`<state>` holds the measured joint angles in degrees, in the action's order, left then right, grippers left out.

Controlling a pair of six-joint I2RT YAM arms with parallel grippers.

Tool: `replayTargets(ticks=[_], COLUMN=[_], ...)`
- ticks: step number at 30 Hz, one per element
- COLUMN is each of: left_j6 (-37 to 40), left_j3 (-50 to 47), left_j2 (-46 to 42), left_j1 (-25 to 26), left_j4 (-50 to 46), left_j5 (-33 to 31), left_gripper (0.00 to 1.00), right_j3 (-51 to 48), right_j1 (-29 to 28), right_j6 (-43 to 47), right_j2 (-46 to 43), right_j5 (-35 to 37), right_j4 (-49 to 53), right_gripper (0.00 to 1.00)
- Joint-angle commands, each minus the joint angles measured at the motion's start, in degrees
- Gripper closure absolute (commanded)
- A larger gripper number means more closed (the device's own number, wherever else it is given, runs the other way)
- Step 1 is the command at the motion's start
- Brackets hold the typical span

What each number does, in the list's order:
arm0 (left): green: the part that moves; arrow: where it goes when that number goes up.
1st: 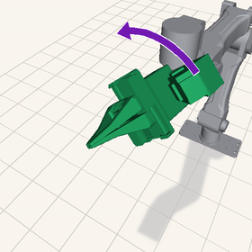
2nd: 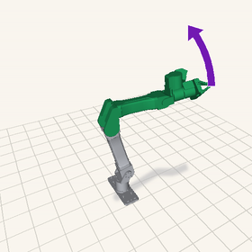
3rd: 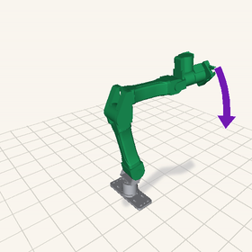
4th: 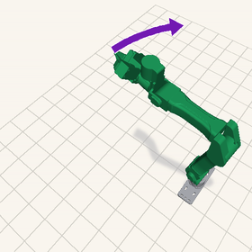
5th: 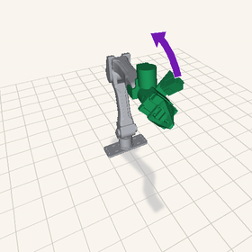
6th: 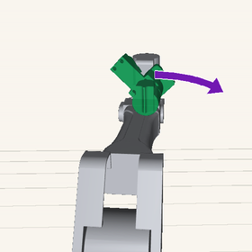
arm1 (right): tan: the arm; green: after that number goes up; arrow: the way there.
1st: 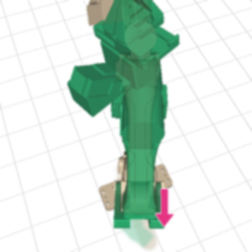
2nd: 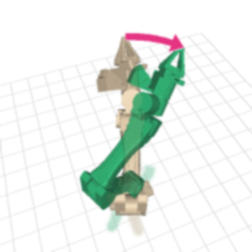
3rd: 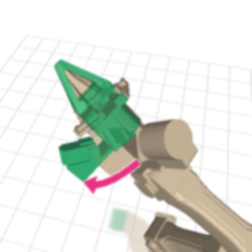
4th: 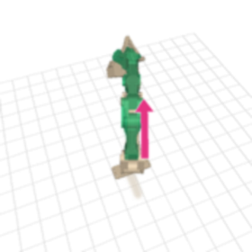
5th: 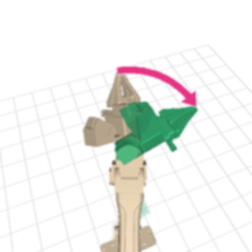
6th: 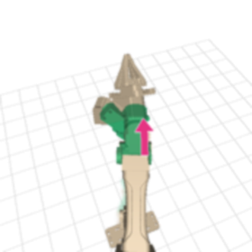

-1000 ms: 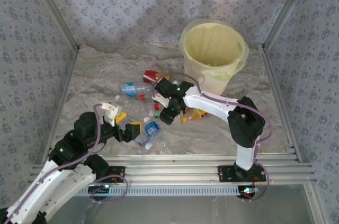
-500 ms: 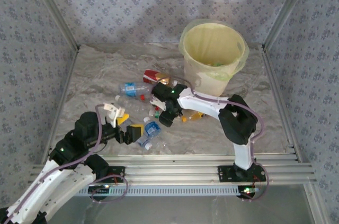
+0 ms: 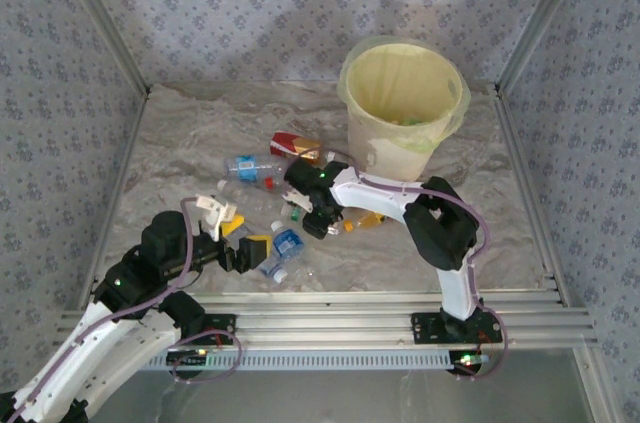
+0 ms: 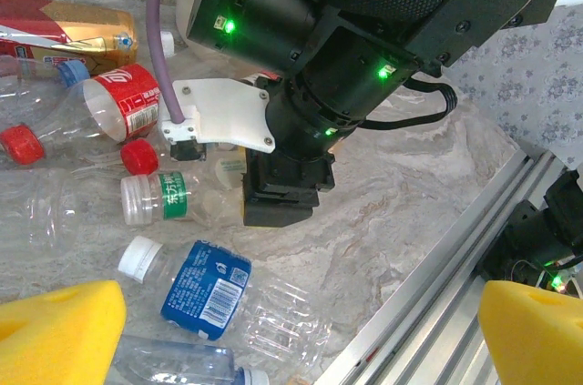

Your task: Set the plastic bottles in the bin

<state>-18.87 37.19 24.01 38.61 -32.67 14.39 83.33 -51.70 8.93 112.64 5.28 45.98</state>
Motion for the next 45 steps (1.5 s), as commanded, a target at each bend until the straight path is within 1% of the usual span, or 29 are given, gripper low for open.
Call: replayTargets(ticks=[1, 7, 12, 17, 23, 28, 31, 36, 40, 45], left_j6=[1.0, 0.9, 1.3, 1.8, 5.6, 11.2, 12.6, 11.8, 11.5, 10.3], left_j3=[0.2, -0.1, -0.9, -2.1, -1.1, -1.7, -1.7, -2.7, -4.0, -4.1], left_j2=[-0.6, -0.9, -1.7, -4.3, -3.6, -1.5, 1.2, 5.1, 5.3, 4.7], left_j1=[-0.3, -0.2, -0.3, -0.3, -0.2, -0.2, -0.2, -0.1, -0.1, -0.1], left_j4=[2.2, 2.6, 4.0, 6.8, 11.4, 18.6, 22.5, 28.0, 30.2, 29.5], left_j5=[1.0, 0.8, 0.4, 0.0, 1.0, 3.6, 4.5, 5.2, 4.9, 2.9], left_gripper=[0.00, 0.00, 0.00, 0.00, 0.00, 0.00, 0.00, 0.00, 0.00, 0.00], right_j3=[1.0, -0.4, -1.4, -2.9, -2.1, 3.6, 7.9, 13.9, 19.1, 25.1], right_j1=[-0.5, 0.7, 3.0, 4.9, 8.5, 11.9, 14.3, 19.2, 24.6, 30.5], right_j6=[0.5, -0.7, -3.4, -6.4, -9.8, -11.9, -12.3, -11.2, -10.9, -10.7], right_j2=[-0.6, -4.8, -10.7, -17.4, -26.2, -31.0, -32.3, -33.0, -30.7, -25.4], right_j5=[-1.6, -2.3, -6.9, -9.7, -12.8, -14.0, -14.3, -13.5, -12.9, -10.2], right_j4=[0.4, -0.5, -1.9, -4.3, -6.0, -4.1, -2.6, -2.4, -1.4, 0.4], right_gripper=[0.41, 0.41, 0.42, 0.42, 0.42, 0.42, 0.42, 0.42, 0.42, 0.43])
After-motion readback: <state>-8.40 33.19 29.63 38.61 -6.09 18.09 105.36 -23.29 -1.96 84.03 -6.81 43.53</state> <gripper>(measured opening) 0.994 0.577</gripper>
